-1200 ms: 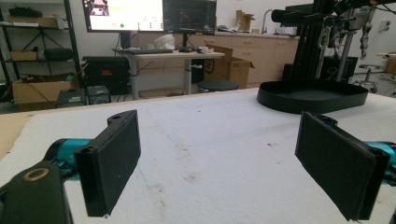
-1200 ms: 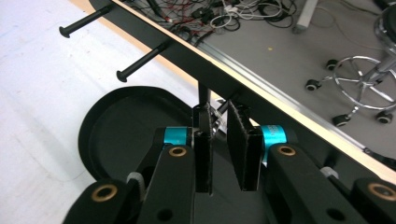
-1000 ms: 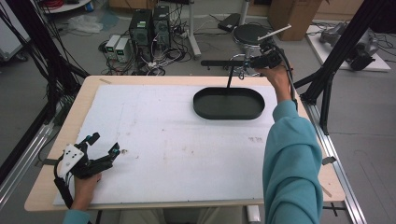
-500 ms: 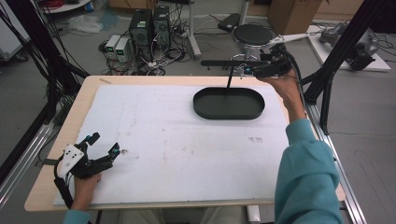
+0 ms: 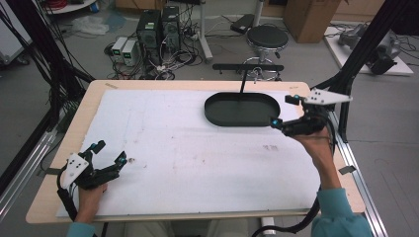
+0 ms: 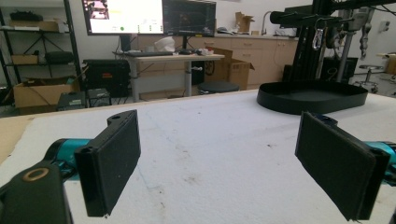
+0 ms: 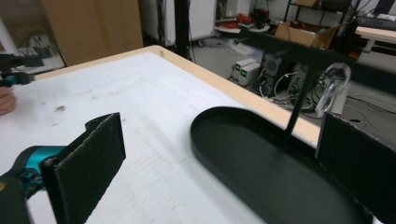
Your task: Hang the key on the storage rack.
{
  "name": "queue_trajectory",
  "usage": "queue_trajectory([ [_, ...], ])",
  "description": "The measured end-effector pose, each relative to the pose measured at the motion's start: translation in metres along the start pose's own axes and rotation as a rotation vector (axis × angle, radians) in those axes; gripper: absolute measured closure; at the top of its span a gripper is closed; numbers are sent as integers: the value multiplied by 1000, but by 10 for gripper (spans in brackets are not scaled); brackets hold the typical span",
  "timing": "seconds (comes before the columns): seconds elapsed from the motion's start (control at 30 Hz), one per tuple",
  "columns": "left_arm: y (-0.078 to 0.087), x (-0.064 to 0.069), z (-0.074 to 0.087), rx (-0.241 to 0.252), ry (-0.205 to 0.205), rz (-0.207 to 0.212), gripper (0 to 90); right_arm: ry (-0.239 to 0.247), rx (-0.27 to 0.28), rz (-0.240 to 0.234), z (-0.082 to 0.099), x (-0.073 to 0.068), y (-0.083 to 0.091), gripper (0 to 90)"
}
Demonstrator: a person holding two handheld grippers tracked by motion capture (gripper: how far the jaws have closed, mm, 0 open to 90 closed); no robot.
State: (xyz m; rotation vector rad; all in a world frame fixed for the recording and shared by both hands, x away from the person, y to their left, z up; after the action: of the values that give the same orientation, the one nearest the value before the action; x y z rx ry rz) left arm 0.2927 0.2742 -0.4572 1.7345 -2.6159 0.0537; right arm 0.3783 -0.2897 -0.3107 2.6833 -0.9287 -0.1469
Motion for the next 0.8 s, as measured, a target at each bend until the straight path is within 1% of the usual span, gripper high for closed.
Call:
queue_trajectory([
  [0.03, 0, 0, 0, 1, -1, 0, 146, -3, 10, 12, 9, -3, 2, 8],
  [0.1, 0, 0, 0, 3, -2, 0, 146, -2, 33, 14, 30, -9, 6, 8],
  [0.17, 0, 0, 0, 0, -1, -1, 146, -19, 48, 18, 50, -13, 9, 8],
  [0.23, 0, 0, 0, 0, 1, 0, 146, -33, 84, 22, 70, -18, 11, 8],
  [0.33, 0, 0, 0, -1, -1, -1, 146, -62, 127, 59, 98, -23, 14, 8],
  [0.4, 0, 0, 0, -1, 1, -1, 146, -57, 171, 91, 114, -26, 15, 8],
  [0.5, 0, 0, 0, -3, -5, -1, 146, -39, 225, 102, 131, -29, 16, 8],
  [0.57, 0, 0, 0, -2, -5, -1, 146, -55, 234, 92, 138, -30, 15, 8],
  [0.67, 0, 0, 0, -2, -7, 0, 146, -71, 240, 92, 151, -28, 11, 8],
  [0.7, 0, 0, 0, -2, -7, -1, 146, -75, 235, 99, 156, -28, 10, 8],
  [0.73, 0, 0, 0, 2, -2, -1, 145, -70, 243, 105, 157, -29, 11, 8],
  [0.77, 0, 0, 0, -1, 0, -2, 146, -62, 257, 100, 156, -29, 12, 8],
  [0.8, 0, 0, 0, -2, 2, -1, 146, -76, 252, 93, 157, -29, 11, 8],
])
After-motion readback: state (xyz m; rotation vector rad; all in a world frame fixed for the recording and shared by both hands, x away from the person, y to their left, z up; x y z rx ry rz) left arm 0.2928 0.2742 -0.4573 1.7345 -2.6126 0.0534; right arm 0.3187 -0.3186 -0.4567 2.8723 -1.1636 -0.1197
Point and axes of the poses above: each handheld gripper's, and its own axes: y roughly backward along the jaws, z roughly out of its underside, x roughly to its right, the point moved 3 cm from there along -y, roughly forward along the jaws, and after that the axes turned 3 degrees about -z, right-handed, at the moved point
